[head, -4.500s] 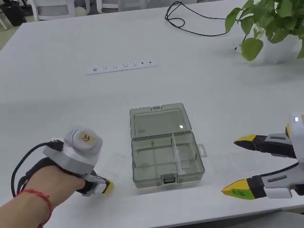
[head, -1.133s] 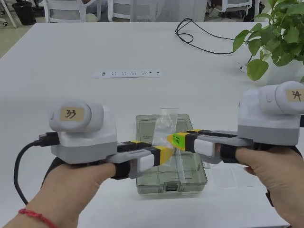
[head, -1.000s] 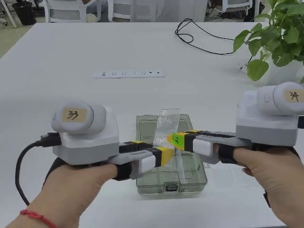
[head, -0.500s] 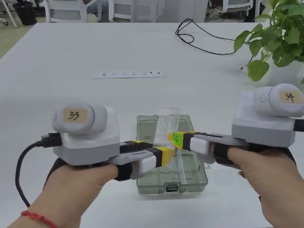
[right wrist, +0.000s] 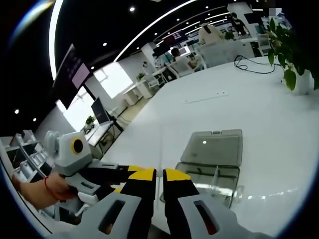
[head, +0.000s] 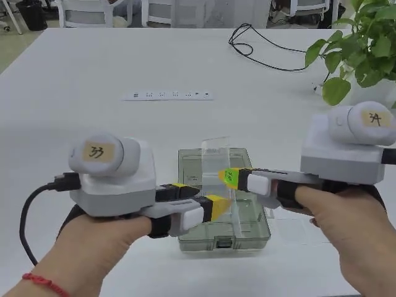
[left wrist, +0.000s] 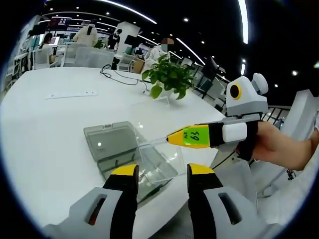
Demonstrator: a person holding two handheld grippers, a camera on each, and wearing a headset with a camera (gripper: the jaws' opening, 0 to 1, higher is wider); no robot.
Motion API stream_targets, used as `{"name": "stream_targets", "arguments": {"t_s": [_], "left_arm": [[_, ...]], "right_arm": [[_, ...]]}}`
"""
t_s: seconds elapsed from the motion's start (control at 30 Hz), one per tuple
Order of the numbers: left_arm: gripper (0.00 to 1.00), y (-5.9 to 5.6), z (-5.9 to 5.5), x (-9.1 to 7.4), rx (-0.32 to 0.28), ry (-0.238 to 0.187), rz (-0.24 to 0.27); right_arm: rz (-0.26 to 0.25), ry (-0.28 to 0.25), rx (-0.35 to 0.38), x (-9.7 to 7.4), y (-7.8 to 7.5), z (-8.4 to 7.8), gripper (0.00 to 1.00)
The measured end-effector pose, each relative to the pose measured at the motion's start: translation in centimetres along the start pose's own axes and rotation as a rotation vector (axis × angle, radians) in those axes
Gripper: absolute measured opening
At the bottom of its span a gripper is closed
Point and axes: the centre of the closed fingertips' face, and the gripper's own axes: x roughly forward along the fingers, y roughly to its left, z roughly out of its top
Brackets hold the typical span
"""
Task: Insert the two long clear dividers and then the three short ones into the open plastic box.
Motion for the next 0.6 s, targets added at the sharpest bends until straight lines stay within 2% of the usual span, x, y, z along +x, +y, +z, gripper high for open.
{"name": "stream_targets", "arguments": {"t_s": [0.2,0.6], "left_arm": [[0.45,0.8,-0.3,-0.9,0.055,0.002,-0.009],[0.64,2.0,-1.8,-2.2,0.197,0.050,-0.041]], "right_arm": [[-0.013,0.019,0.013,-0.1,-0.3,0.2,0.07],[-0.040,0.118,0.066,0.8,-1.0,0.2,0.07]]}}
